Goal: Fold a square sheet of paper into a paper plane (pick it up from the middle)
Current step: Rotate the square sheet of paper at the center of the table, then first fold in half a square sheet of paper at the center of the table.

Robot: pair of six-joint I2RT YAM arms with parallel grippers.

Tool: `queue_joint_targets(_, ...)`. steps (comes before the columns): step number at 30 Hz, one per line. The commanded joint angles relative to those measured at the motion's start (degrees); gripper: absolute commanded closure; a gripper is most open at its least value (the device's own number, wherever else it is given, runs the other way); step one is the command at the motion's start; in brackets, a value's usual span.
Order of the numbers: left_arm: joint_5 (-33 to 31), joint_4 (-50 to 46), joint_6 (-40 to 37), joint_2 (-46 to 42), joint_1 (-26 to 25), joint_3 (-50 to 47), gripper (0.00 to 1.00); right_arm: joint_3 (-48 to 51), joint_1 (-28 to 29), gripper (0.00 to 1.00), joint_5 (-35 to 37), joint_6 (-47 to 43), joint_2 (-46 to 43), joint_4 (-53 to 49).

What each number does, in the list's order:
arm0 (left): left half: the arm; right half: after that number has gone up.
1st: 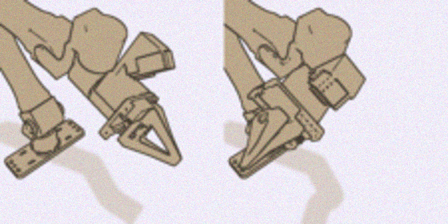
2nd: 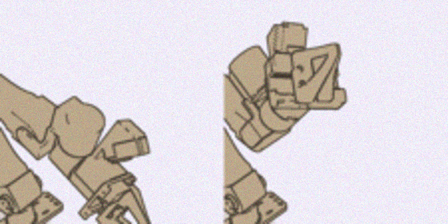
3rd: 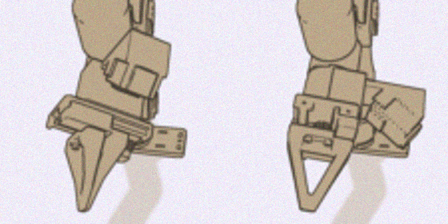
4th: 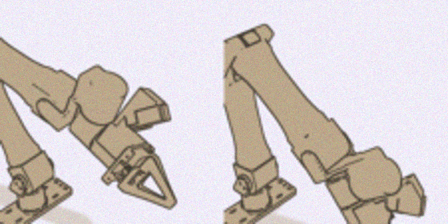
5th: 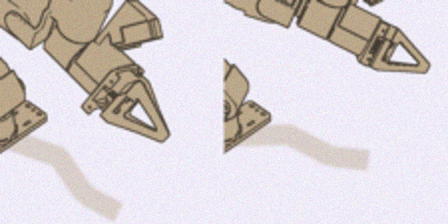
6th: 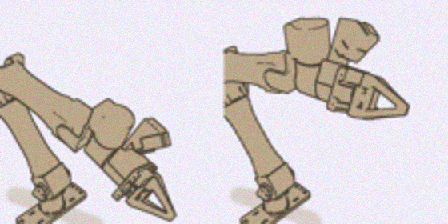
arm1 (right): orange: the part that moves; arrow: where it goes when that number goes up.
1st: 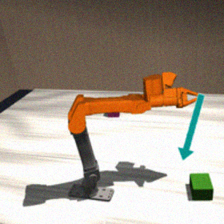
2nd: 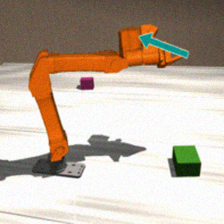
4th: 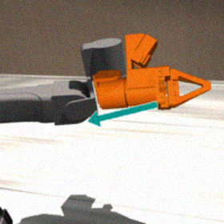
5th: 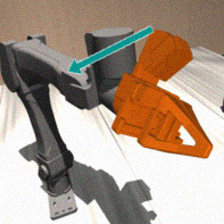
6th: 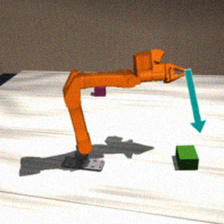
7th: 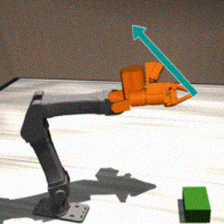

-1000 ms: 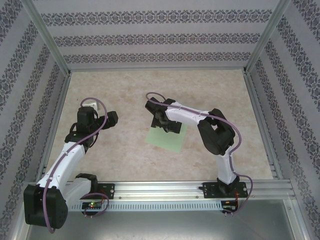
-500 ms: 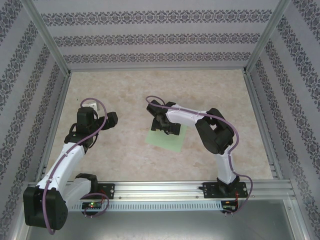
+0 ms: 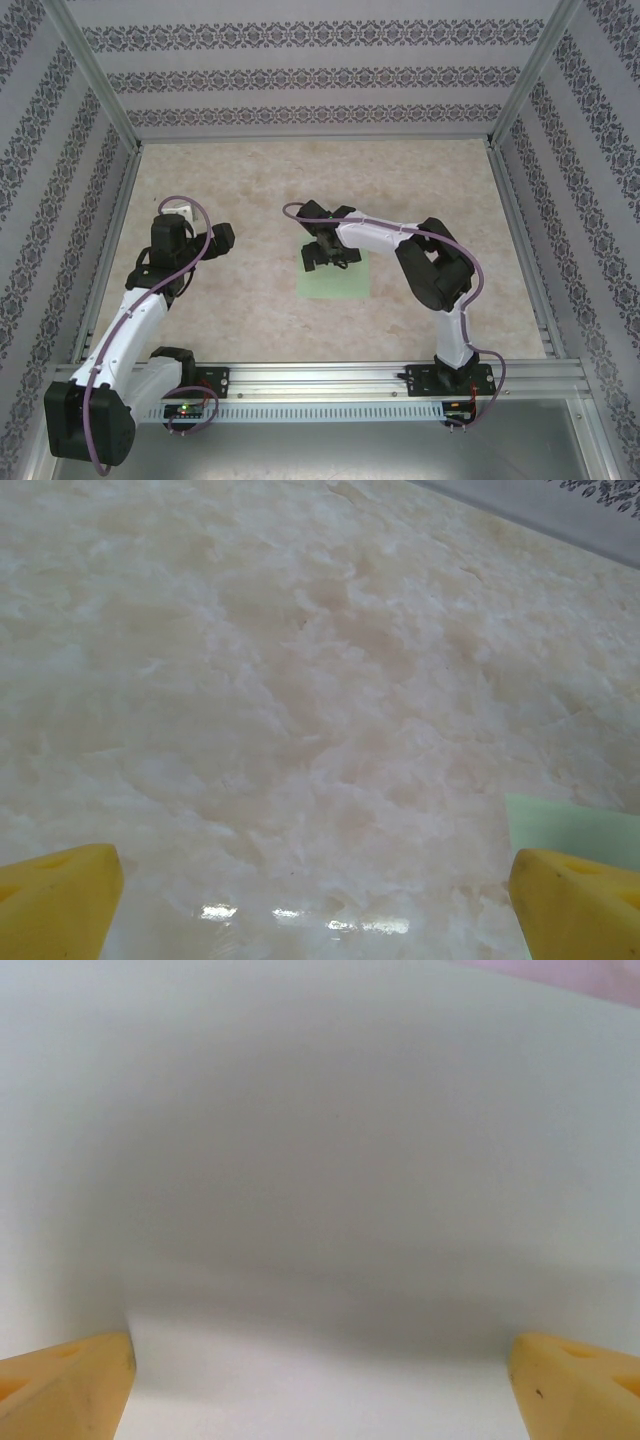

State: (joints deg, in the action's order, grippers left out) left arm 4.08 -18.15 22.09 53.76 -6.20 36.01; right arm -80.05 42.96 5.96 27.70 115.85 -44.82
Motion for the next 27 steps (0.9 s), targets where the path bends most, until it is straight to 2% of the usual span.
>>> queue_joint_targets(1, 0.95, -0.74, -0.65, -0.98, -0.62, 1.47, 0.00, 0.77, -2.30, 0.02, -2.58, -7.47, -2.50, -1.05)
queue_joint_targets(3, 1.19, -0.83, -0.51, -1.11, -0.66, 1.49, 0.00, -0.08, -2.49, 0.02, -1.66, -4.90, -3.21, -2.09)
queue_joint_targets(7, 1.74, -0.27, -0.29, -1.55, -0.64, 1.24, 0.00, -3.36, -0.34, 0.02, 0.73, 6.17, -2.98, -4.22)
queue_joint_targets(10, 4.93, 0.37, -0.98, -0.82, -0.66, 1.43, 0.00, -4.06, -0.02, 0.02, -0.20, 15.43, -1.16, -4.40)
queue_joint_targets(13, 8.32, 1.61, -0.93, 1.02, -1.35, 2.01, 0.00, -3.62, 0.76, 0.02, 0.20, 19.74, -0.34, -3.19)
queue_joint_targets(16, 8.43, 1.65, -1.92, 3.12, -3.40, 2.84, 0.00, -3.81, 1.14, 0.02, 3.36, 21.95, -0.01, -4.36)
queue_joint_targets(18, 8.49, 1.62, -2.26, 4.20, -4.32, 3.19, 0.00, -2.27, 1.03, 0.02, 2.50, 20.34, -0.45, -1.59)
queue_joint_targets(21, 8.32, 1.95, -2.27, 5.01, -4.78, 3.22, 0.00, -2.49, 0.92, 0.02, 4.52, 19.10, 0.28, -2.91)
queue_joint_targets(27, 7.60, 1.73, -2.49, 4.79, -4.80, 3.04, 0.00, -2.01, -0.17, 0.02, 1.30, 17.96, 2.91, -2.28)
